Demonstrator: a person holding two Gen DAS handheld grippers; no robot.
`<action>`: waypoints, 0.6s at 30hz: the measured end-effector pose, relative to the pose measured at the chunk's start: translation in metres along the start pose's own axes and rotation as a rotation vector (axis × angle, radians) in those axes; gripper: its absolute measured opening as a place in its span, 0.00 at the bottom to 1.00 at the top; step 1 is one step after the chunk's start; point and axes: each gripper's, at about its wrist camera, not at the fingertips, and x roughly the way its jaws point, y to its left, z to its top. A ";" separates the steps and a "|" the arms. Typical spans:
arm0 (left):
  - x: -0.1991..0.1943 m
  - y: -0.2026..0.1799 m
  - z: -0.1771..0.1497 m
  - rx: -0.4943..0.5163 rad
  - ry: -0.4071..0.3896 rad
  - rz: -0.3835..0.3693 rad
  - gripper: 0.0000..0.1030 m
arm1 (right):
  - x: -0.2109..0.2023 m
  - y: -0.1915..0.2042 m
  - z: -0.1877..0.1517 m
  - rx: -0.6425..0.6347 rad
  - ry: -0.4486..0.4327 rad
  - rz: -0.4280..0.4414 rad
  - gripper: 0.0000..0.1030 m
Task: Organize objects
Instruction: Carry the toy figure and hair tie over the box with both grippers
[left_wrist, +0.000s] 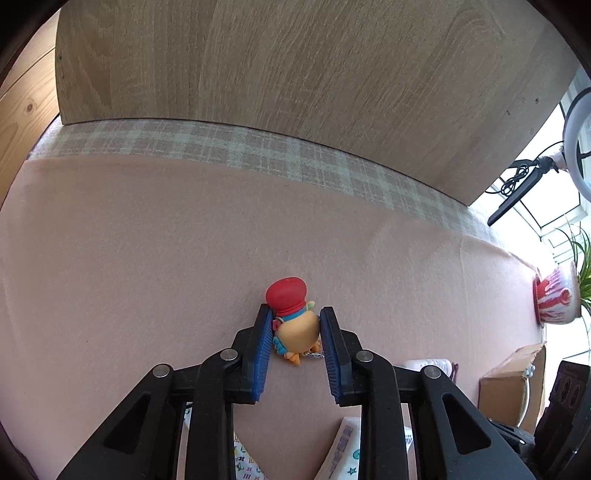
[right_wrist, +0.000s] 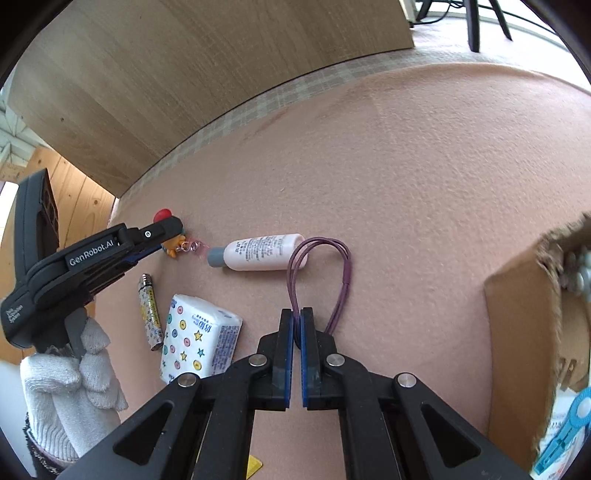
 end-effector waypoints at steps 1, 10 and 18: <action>-0.001 0.001 -0.001 -0.002 0.000 -0.002 0.26 | -0.004 -0.001 -0.002 0.002 -0.006 0.015 0.03; -0.032 0.010 -0.008 -0.013 -0.036 -0.026 0.26 | -0.054 -0.001 -0.014 -0.011 -0.062 0.105 0.03; -0.069 -0.008 -0.023 0.012 -0.076 -0.086 0.26 | -0.112 -0.029 -0.040 0.017 -0.108 0.156 0.03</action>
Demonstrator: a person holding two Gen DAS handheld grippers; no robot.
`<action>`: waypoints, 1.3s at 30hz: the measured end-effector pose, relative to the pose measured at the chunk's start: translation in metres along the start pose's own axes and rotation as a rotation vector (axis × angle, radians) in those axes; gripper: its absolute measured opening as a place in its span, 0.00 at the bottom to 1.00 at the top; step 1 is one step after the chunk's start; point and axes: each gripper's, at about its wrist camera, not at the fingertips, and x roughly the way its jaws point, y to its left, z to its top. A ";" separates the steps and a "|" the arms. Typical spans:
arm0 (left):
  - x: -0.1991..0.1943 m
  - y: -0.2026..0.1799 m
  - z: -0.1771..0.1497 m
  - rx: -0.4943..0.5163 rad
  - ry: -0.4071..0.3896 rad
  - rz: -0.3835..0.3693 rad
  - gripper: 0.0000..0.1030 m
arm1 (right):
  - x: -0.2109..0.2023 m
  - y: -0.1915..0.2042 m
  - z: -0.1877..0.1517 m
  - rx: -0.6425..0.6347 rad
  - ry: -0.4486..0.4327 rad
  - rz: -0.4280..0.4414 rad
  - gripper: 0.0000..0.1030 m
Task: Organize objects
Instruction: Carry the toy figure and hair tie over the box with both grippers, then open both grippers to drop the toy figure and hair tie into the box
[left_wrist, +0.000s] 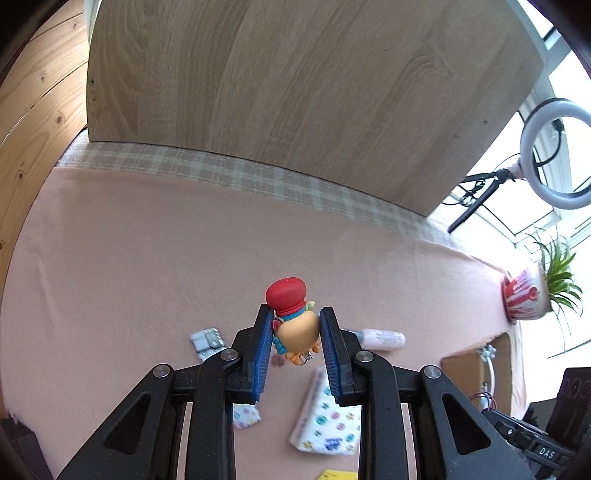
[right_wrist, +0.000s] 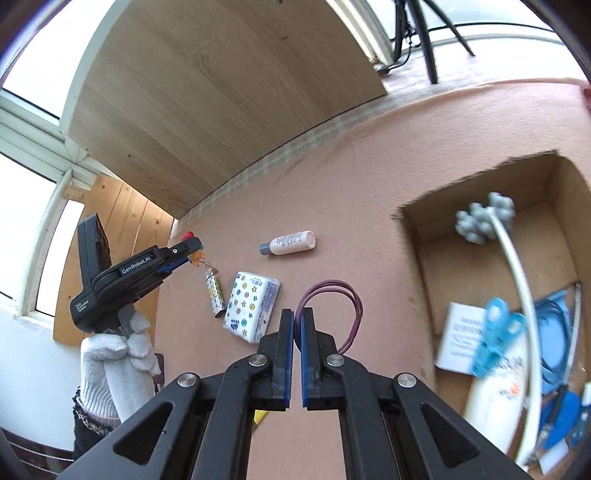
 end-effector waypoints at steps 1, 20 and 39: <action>-0.008 -0.001 -0.002 0.009 -0.004 -0.009 0.26 | -0.008 -0.001 -0.003 -0.010 -0.008 -0.009 0.03; -0.025 -0.208 -0.071 0.433 0.008 -0.113 0.26 | -0.105 -0.058 -0.043 -0.067 -0.159 -0.312 0.03; 0.013 -0.333 -0.118 0.561 0.102 -0.211 0.27 | -0.122 -0.086 -0.065 -0.025 -0.158 -0.303 0.03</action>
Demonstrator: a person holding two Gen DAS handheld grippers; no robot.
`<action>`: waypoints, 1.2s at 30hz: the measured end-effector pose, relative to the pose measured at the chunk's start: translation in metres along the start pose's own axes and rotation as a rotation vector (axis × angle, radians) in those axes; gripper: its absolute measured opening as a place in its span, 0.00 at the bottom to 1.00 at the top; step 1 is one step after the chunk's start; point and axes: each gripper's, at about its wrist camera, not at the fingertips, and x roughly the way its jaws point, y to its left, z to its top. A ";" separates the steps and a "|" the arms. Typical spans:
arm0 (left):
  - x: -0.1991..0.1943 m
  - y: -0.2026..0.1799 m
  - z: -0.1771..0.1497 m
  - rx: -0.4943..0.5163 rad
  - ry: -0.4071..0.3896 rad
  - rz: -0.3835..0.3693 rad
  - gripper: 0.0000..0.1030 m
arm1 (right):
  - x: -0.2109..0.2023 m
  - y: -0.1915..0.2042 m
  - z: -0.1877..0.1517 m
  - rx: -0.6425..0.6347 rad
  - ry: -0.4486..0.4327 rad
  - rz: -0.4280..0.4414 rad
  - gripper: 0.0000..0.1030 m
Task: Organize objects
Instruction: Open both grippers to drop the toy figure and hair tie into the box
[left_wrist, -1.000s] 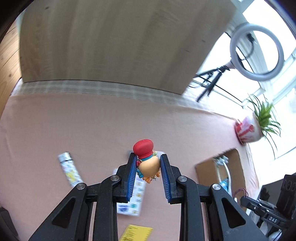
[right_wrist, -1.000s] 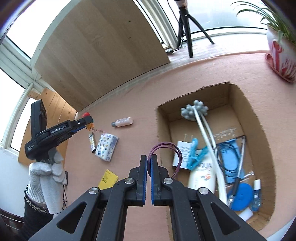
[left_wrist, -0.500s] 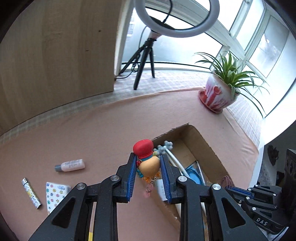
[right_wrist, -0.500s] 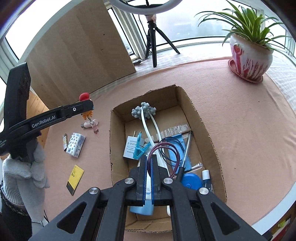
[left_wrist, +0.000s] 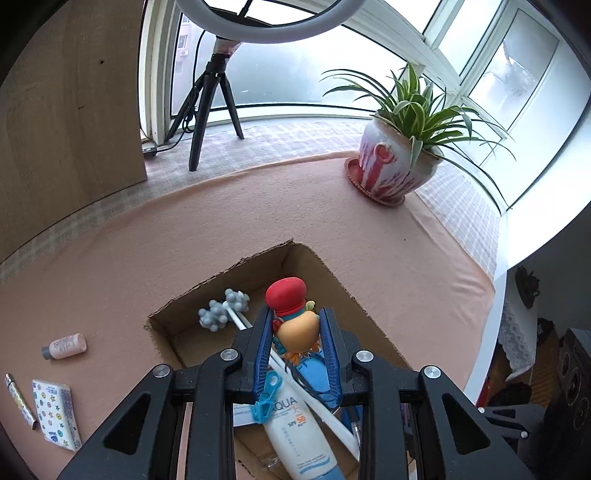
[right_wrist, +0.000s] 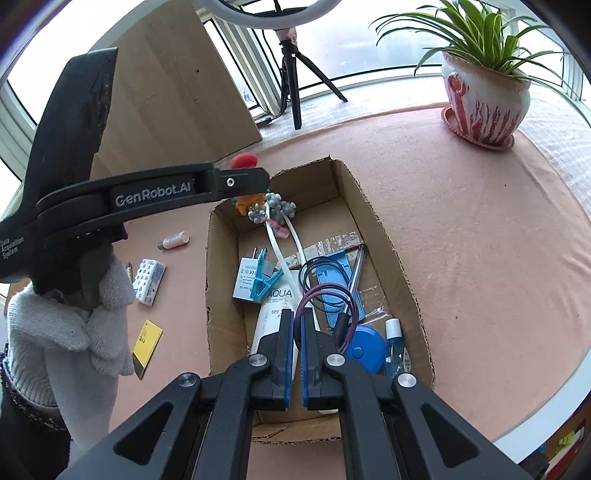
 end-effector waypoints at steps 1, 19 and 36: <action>0.002 -0.001 0.002 -0.009 -0.003 -0.009 0.27 | 0.000 0.000 0.000 -0.001 0.002 0.008 0.04; -0.022 0.030 -0.006 -0.033 0.012 0.070 0.52 | 0.001 -0.006 -0.010 0.027 0.042 0.019 0.39; -0.096 0.116 -0.091 -0.160 -0.045 0.224 0.52 | 0.003 0.025 -0.011 -0.030 0.001 -0.046 0.39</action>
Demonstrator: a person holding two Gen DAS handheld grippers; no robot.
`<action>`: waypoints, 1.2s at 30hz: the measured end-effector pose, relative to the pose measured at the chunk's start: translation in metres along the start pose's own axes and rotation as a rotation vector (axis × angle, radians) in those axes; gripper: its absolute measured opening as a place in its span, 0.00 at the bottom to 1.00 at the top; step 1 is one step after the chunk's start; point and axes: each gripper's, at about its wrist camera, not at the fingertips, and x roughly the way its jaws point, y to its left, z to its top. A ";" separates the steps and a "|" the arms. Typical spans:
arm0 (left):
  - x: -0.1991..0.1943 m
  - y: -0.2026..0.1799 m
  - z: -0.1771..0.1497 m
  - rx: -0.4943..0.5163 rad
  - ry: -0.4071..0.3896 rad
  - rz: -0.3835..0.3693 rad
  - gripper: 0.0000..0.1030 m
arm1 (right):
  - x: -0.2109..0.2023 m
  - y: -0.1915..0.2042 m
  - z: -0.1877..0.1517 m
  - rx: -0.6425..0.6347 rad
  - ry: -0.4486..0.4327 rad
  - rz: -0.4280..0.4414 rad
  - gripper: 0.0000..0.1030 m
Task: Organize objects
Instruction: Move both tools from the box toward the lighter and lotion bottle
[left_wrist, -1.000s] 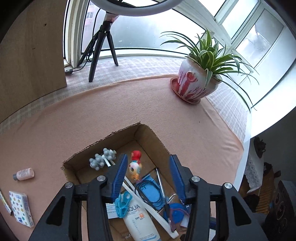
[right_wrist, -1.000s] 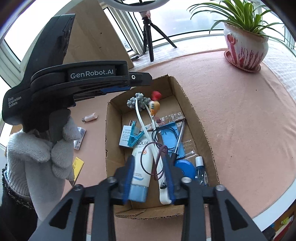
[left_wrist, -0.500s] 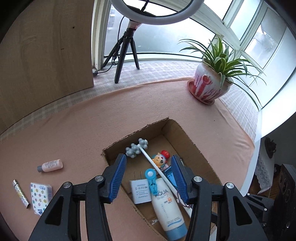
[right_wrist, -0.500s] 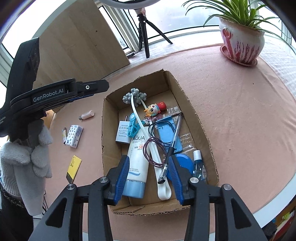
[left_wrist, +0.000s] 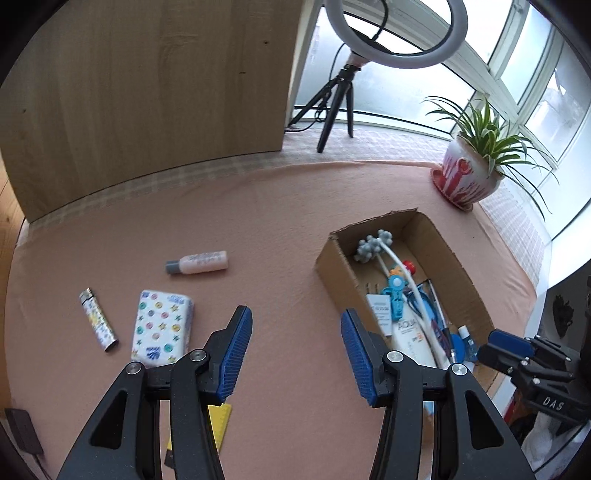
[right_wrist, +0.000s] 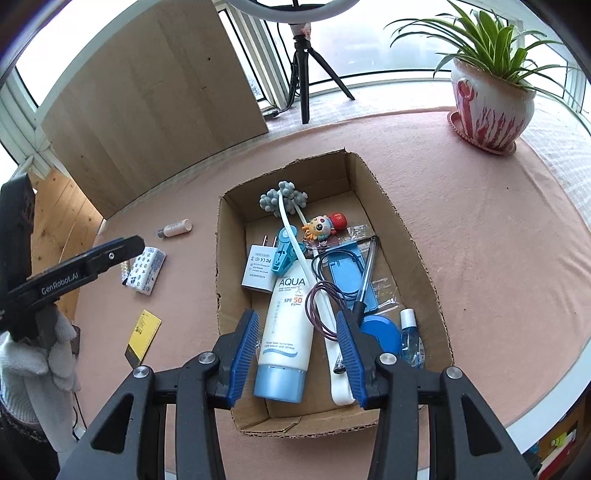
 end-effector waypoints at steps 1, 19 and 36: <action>-0.004 0.009 -0.005 -0.019 -0.001 0.005 0.52 | 0.000 0.002 0.000 -0.002 -0.002 0.000 0.39; -0.060 0.137 -0.075 -0.233 -0.047 0.113 0.52 | -0.010 0.073 -0.003 -0.109 -0.053 -0.057 0.46; -0.091 0.190 -0.124 -0.320 -0.046 0.197 0.69 | 0.026 0.134 -0.019 -0.195 0.009 0.049 0.49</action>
